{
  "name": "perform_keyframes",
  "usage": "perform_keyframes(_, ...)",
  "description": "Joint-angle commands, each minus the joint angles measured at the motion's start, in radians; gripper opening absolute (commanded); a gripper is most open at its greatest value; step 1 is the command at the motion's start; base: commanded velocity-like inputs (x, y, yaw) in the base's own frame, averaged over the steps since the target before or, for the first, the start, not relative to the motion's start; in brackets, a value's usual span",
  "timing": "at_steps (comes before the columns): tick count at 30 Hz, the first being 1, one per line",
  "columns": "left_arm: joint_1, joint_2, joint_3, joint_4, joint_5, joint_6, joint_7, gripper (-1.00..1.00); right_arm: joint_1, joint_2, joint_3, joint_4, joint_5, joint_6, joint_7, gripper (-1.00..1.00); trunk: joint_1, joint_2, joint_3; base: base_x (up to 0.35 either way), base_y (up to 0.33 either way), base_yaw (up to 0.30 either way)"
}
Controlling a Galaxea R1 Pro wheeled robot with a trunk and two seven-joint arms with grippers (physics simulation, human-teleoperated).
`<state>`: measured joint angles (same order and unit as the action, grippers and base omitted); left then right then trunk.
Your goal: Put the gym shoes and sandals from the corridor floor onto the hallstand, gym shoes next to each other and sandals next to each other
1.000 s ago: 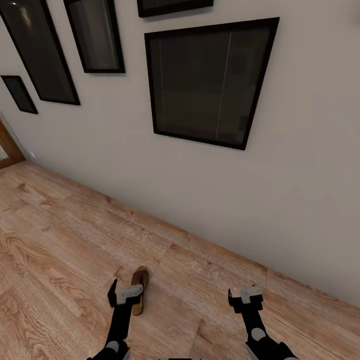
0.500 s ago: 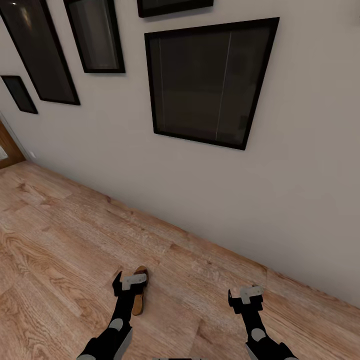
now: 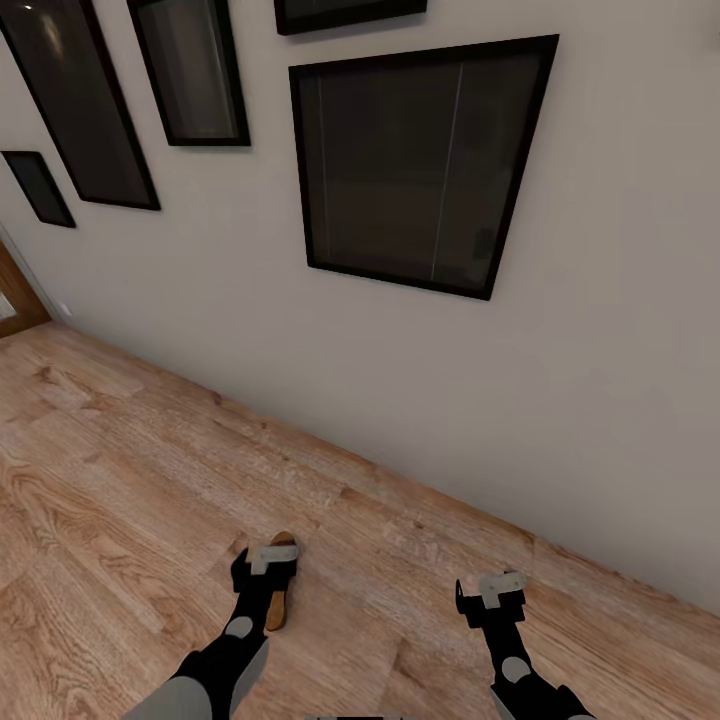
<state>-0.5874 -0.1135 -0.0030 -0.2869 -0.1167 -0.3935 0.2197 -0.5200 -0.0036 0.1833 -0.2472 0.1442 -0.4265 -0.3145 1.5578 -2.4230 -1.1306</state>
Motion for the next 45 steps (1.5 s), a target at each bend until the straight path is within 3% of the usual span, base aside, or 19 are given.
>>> perform_keyframes(1,-0.001,0.0,0.0,0.002,0.0,0.007,0.0,1.0,0.0,0.0,0.0,0.0,0.0,0.0,0.0,1.0,0.0,0.0,0.0,0.0,0.0,0.0)
perform_keyframes(8,-0.005,0.0,0.001,0.013,-0.001,0.028,0.0,1.0,0.0,0.0,0.001,0.0,0.0,0.0,0.0,1.0,0.0,0.0,0.0,0.0,0.0,0.0)
perform_keyframes(12,-0.006,0.001,0.001,0.027,-0.001,0.032,-0.001,1.0,0.0,0.0,0.0,0.0,0.0,0.0,0.0,1.0,0.015,-0.028,-0.013,0.0,0.0,0.0)
perform_keyframes(21,-0.006,0.001,0.001,0.041,-0.001,0.031,-0.003,1.0,0.0,0.001,0.0,0.0,0.0,0.0,0.0,1.0,0.015,-0.028,-0.013,0.0,0.0,0.0)
perform_keyframes(28,-0.006,0.002,0.002,0.044,-0.001,0.03,-0.003,1.0,0.0,0.004,0.003,-0.004,0.003,-0.003,-0.003,1.0,0.031,-0.056,-0.025,0.0,0.0,0.0)
perform_keyframes(34,-0.006,0.002,0.002,0.043,0.0,0.012,-0.003,1.0,-0.001,0.056,0.006,-0.035,0.05,-0.021,-0.012,1.0,0.038,-0.07,-0.031,0.0,0.0,0.0)
perform_keyframes(45,-0.006,0.002,0.003,0.044,0.0,-0.012,-0.003,1.0,-0.002,0.066,0.005,-0.042,0.068,-0.083,-0.014,1.0,0.047,-0.079,-0.073,0.0,0.0,0.0)
